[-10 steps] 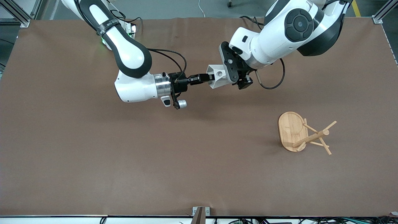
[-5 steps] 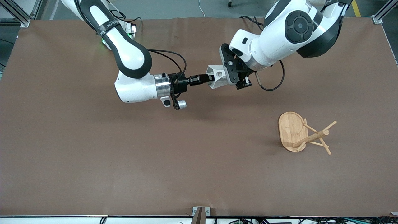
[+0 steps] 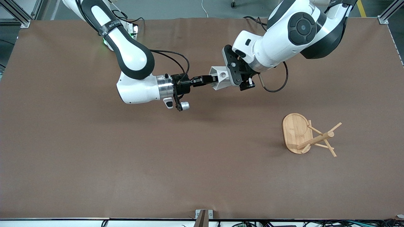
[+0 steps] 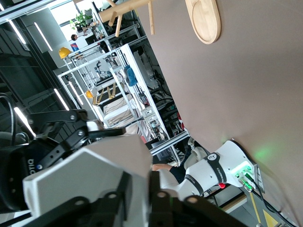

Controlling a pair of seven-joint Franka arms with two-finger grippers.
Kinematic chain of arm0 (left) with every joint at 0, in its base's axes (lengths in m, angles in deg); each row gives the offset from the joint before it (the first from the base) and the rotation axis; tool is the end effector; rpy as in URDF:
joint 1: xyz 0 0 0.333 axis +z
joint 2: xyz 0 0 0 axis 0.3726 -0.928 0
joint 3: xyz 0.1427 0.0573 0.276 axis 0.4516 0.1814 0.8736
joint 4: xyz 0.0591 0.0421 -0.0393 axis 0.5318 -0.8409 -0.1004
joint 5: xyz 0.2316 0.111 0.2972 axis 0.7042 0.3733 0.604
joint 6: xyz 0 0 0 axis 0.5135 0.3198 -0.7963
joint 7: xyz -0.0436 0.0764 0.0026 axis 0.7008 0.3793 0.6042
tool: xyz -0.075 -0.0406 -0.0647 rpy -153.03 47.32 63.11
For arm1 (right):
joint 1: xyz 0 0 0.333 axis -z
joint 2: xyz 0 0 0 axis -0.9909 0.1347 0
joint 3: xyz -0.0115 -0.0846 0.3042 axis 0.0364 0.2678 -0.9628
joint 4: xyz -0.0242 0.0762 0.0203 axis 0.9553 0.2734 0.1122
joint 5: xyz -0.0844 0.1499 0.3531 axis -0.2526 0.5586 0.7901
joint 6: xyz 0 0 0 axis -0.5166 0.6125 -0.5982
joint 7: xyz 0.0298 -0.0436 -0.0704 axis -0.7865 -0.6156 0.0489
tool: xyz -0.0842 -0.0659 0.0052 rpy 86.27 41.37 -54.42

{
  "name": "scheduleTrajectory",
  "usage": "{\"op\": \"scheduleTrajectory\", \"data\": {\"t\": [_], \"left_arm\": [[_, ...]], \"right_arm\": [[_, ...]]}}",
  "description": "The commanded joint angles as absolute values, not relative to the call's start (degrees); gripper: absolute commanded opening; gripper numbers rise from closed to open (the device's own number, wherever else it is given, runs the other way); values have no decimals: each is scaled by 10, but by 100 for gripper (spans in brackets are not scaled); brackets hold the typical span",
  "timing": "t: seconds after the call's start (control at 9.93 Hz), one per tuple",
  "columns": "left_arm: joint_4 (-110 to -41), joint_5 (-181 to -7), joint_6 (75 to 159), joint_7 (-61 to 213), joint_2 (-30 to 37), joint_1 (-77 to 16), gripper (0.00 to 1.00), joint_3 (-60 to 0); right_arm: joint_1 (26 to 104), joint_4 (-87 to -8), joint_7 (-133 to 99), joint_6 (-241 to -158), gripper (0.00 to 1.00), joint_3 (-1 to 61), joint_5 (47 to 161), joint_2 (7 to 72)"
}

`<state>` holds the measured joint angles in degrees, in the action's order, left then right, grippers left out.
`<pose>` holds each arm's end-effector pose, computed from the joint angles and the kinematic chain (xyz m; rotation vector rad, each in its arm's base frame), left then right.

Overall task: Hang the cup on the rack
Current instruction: 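Grasp the cup with the left gripper beside the right gripper, then open the right gripper and withdraw while the left gripper carries cup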

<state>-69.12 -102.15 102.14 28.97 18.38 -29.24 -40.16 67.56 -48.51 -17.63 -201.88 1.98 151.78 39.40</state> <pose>0.4964 -0.3605 0.5244 2.2350 -1.6253 -0.0011 0.5197 0.4248 0.3948 -1.7678 0.1633 0.4983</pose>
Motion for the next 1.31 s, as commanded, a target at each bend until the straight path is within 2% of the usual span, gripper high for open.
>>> {"op": "scheduleTrajectory", "data": {"t": [0.0,0.2,0.6,0.91,1.11,1.21], "left_arm": [[-717,-1015,1036,290,190,-288,1,-404],[-717,-980,1038,296,192,-285,0,-401],[-754,-906,1041,503,203,-248,0,-399],[-792,-926,1051,540,209,-162,0,-401],[-819,-926,1091,537,208,-141,0,-399],[-828,-926,1100,535,208,-117,0,-401]], "right_arm": [[696,-490,-173,-2020,100,19,1524,386],[728,-491,-167,-2021,100,24,1468,381],[814,-495,32,-2017,100,29,1085,321],[815,-494,77,-1951,100,125,920,268],[815,-492,77,-1915,100,169,751,219],[816,-485,73,-1893,100,180,701,204]]}}
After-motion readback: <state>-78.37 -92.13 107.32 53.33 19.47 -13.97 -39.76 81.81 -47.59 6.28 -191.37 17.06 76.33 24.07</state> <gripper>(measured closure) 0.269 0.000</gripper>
